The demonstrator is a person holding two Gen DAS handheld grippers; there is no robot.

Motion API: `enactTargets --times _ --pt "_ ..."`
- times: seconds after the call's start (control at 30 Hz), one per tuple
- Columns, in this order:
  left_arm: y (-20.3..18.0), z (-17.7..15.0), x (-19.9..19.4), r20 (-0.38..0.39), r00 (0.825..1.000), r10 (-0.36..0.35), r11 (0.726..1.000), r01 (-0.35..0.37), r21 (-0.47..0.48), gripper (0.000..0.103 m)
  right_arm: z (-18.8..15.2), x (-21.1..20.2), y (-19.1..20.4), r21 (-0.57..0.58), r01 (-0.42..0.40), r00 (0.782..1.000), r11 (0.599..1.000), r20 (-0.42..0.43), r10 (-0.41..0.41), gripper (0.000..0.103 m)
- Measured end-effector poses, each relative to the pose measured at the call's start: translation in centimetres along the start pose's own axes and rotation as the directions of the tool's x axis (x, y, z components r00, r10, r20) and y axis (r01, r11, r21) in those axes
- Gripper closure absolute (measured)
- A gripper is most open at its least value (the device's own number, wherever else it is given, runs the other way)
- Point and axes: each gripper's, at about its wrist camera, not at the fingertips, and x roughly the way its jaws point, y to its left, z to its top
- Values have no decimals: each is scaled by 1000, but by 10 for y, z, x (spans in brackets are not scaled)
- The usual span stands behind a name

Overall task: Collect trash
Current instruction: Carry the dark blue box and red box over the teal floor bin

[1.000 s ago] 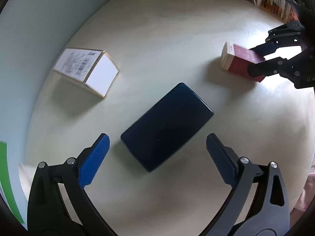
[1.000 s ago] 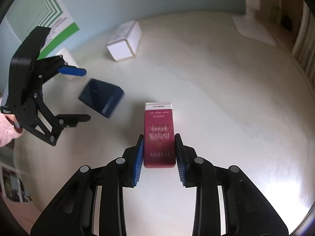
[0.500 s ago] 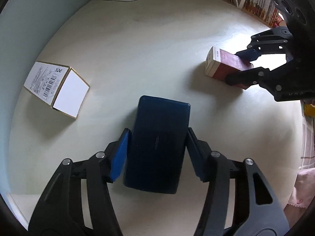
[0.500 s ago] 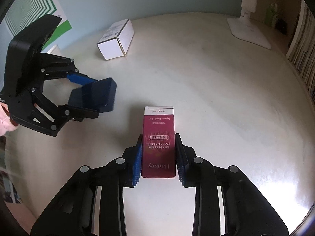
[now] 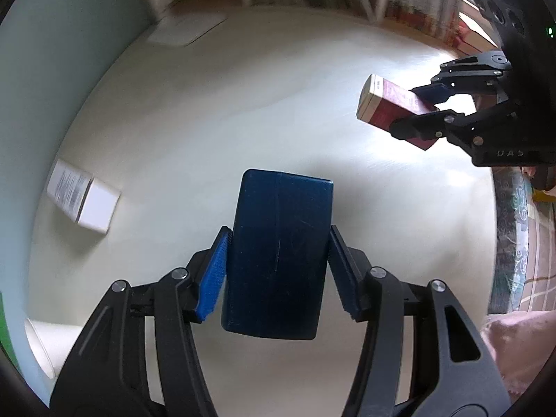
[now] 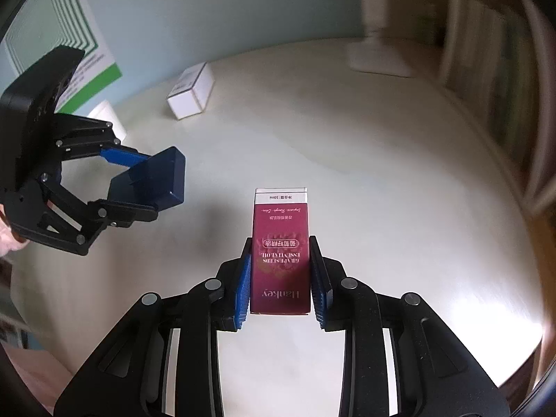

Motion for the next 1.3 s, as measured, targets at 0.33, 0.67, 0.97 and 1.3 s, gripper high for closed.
enactTargets --times 0.33,0.67,0.97,1.3 --pt "-107 36 7 16 994 -108 976 103 193 51 -101 -102 -73 220 141 986 965 52 -156 73" --pt "-252 49 17 -55 974 -218 898 222 379 51 -238 -162 -117 458 235 966 857 -16 -256 73" --pt "-341 27 60 -188 948 -257 828 316 463 51 -347 -159 -132 644 252 963 723 -93 -253 73" --pt "-403 -14 142 -350 912 -214 766 379 519 51 -424 -112 -138 763 228 972 605 -142 -187 73"
